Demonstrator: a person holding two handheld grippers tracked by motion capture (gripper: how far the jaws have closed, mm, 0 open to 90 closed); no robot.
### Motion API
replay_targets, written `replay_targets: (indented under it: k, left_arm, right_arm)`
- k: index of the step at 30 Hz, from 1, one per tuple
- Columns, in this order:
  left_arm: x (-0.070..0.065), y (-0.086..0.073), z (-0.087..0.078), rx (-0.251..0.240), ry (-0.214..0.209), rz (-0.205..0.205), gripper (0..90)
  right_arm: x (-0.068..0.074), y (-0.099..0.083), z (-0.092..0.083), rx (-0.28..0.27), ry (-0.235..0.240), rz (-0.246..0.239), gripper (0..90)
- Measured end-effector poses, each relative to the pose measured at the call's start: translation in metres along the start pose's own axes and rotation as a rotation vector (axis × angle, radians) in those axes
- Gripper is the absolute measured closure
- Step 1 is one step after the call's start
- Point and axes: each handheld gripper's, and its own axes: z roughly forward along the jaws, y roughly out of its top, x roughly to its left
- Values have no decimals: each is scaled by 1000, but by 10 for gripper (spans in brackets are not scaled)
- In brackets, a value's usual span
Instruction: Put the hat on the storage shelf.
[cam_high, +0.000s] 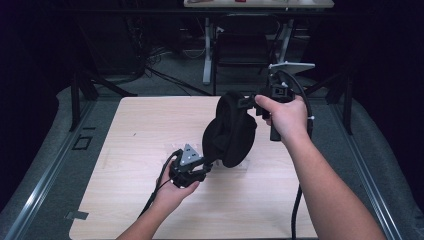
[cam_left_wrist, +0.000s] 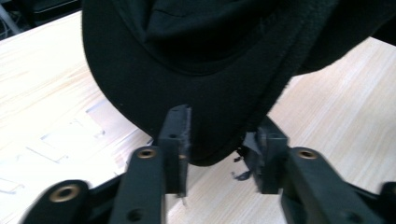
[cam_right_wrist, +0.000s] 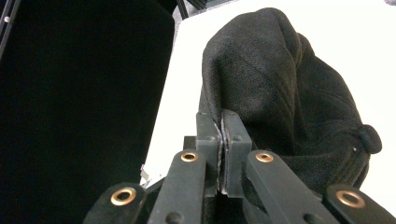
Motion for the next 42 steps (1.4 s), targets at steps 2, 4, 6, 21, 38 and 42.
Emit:
replay_targets:
  k: [2,4,6,21,38,42]
  left_arm:
    - [0,0,1,0,0,11,713]
    - [0,-1,0,-1,-4,17,730]
    - [2,-1,0,-7,-8,19,742]
    - [14,-11,-4,-79,-60,12,790]
    - [29,-22,-6,-141,-135,-121,789]
    - [33,-24,-6,-141,-149,-145,787]
  right_arm:
    - [0,0,0,-1,-2,-1,881]
    - [1,0,-1,0,0,-2,881]
    - [1,0,-1,1,1,-2,881]
    - [18,-3,6,8,51,-37,884]
    - [29,-1,20,0,100,-43,884]
    - [32,-1,26,6,99,-52,884]
